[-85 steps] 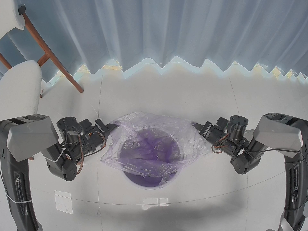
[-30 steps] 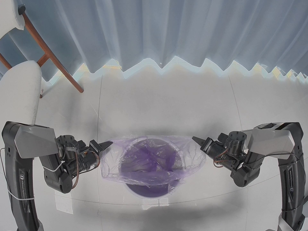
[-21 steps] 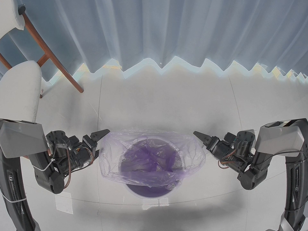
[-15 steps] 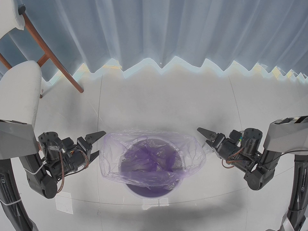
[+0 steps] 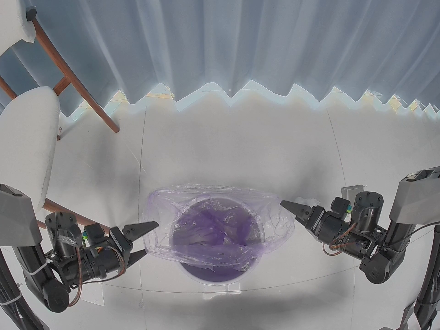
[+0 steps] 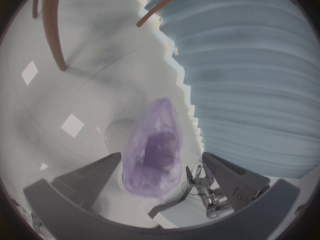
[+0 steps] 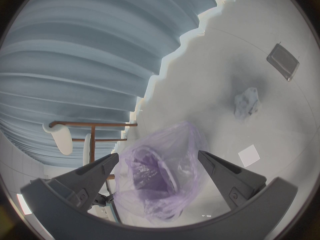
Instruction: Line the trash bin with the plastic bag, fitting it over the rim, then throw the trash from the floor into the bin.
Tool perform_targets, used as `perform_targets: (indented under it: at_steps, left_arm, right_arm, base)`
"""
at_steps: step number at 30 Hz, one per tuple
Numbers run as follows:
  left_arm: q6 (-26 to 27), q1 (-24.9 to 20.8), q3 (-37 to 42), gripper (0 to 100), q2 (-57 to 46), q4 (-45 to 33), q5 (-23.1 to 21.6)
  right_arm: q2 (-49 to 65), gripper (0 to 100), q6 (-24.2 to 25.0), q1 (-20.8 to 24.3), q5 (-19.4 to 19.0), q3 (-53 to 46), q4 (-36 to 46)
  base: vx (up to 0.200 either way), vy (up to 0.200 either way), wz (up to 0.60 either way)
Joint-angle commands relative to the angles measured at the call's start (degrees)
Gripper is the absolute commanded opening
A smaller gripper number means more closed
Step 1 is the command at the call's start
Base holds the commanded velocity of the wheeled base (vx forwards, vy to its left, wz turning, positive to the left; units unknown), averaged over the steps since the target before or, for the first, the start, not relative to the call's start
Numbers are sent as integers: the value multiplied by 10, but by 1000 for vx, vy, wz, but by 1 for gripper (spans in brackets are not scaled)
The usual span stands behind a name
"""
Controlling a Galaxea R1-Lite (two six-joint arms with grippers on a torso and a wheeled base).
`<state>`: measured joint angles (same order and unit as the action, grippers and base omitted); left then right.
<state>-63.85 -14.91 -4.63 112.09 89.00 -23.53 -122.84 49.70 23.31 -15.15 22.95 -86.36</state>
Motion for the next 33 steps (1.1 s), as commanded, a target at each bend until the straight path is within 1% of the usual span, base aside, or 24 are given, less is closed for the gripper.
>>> perform_targets:
  at_steps: [1,5,12,18,21,22,24,31,33]
  left_arm:
    - [0,-57,43,100,-15,0,18]
    - [0,-59,43,100,1,-1,22]
    - [0,-59,40,100,40,0,21]
    - [0,-62,23,100,52,0,21]
    - [0,-68,16,100,55,0,22]
    - [0,-71,13,100,55,0,23]
    - [0,-73,13,100,55,0,23]
    - [0,-79,18,100,47,0,23]
    - [0,-78,18,100,46,0,23]
  right_arm:
    - [1,100,-7,31,0,-27,10]
    - [-17,100,-7,52,0,-34,10]
    - [-63,100,-2,74,3,-35,3]
    - [-52,100,14,90,3,-39,7]
    - [-44,100,31,99,3,-39,9]
    - [-44,100,49,104,3,-38,8]
    - [-41,100,58,105,3,-37,8]
    - [-38,100,59,107,3,-39,8]
    - [-37,100,60,115,3,-41,8]
  base:
    - [0,0,0]
    - [0,0,0]
    - [0,0,0]
    - [0,0,0]
    - [0,0,0]
    - [0,0,0]
    - [0,0,0]
    - [0,0,0]
    - [0,0,0]
